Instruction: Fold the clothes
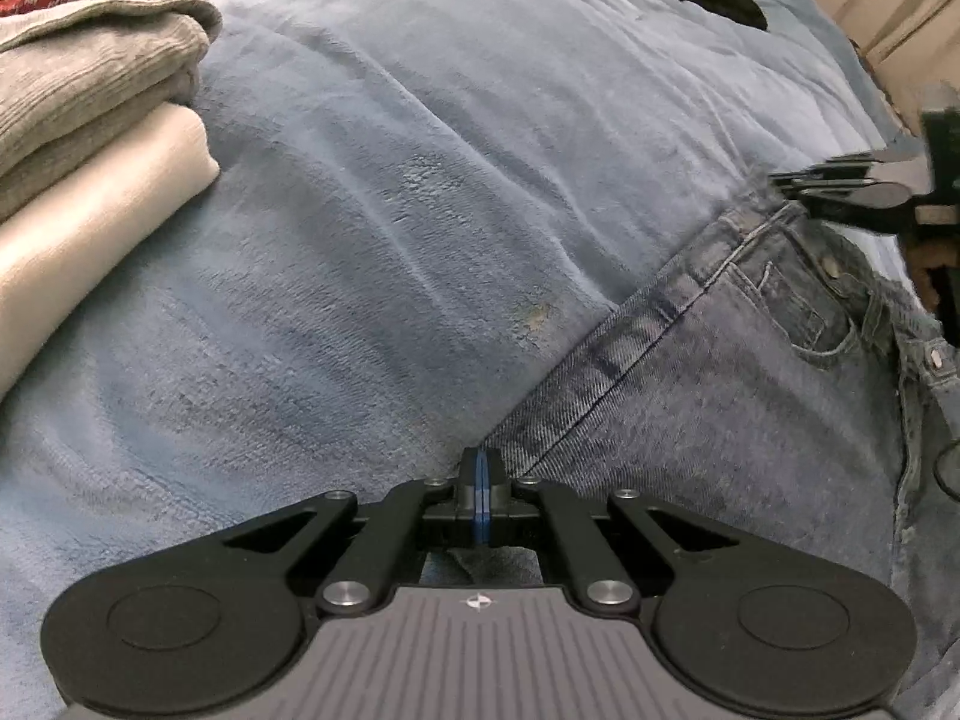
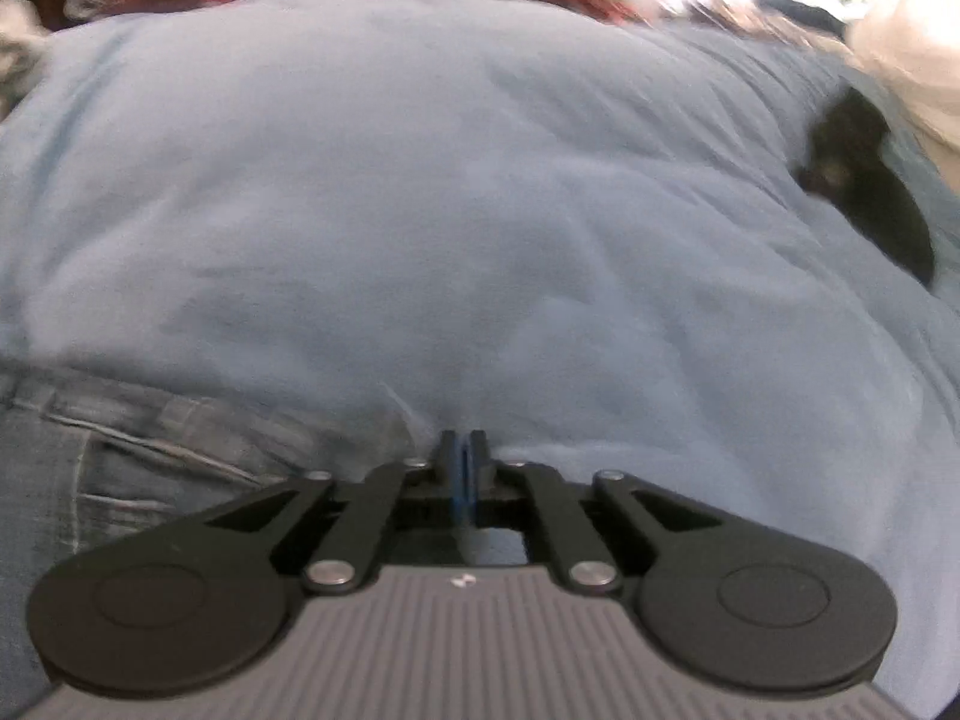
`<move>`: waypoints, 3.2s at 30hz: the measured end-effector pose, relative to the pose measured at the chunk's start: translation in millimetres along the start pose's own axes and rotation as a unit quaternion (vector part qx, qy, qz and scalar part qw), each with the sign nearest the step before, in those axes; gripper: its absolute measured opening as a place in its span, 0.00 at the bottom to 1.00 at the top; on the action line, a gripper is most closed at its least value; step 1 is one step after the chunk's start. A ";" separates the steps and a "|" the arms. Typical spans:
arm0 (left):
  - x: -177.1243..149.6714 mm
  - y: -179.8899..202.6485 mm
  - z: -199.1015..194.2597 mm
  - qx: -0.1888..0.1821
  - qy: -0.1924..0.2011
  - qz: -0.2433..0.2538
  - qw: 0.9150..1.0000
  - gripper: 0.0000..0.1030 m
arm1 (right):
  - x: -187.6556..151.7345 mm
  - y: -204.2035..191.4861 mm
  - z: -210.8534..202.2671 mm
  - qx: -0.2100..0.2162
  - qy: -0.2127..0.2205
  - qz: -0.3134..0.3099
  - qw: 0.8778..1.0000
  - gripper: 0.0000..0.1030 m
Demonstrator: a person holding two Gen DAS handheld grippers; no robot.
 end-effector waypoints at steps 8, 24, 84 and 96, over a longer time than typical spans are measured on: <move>6.0 12.0 -27.6 0.025 0.004 0.045 0.999 0.07 | -42.7 26.0 -95.6 -0.018 0.015 0.099 0.995 0.02; 45.6 228.7 -19.4 -0.098 0.020 0.387 0.917 0.11 | -264.3 -20.7 -250.1 -0.170 -0.026 0.362 0.916 0.03; -7.0 496.9 80.5 -0.193 -0.042 0.692 0.694 0.03 | -419.3 -95.4 -298.8 -0.260 -0.048 0.540 0.799 0.10; 8.3 494.6 67.6 -0.181 -0.026 0.682 0.708 0.15 | -397.3 -85.5 -319.8 -0.276 0.000 0.533 0.800 0.10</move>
Point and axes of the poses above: each gripper's, at about its wrist camera, not at the fingertips, and z roughly the way its jaws point, y to its right, x to its top, the point moved 8 cm from there along z, roughly the way its jaws point, and after that the axes turned 1 degree about -z, right-handed, at the moved point
